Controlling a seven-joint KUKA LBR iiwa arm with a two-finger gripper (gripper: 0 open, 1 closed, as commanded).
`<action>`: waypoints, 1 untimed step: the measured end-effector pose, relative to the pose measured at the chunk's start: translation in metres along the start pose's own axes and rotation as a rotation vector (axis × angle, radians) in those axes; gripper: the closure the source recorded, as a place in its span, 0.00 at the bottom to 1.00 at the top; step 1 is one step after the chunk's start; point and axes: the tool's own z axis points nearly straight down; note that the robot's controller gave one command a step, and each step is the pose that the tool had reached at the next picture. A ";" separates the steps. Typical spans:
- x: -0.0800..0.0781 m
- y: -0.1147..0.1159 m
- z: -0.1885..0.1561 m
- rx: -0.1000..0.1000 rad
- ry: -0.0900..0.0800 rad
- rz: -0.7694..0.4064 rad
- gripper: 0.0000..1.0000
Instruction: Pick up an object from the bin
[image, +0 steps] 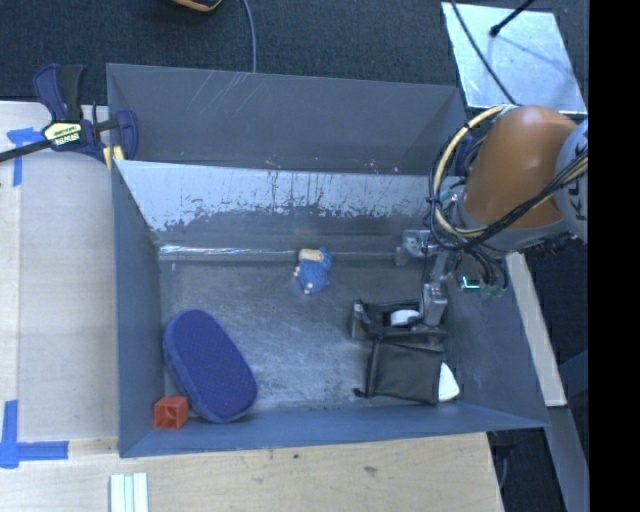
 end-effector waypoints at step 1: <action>-0.002 0.000 -0.004 0.001 -0.008 -0.003 1.00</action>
Offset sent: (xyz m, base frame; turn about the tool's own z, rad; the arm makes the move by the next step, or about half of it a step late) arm 0.0000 0.0000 0.0000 0.0000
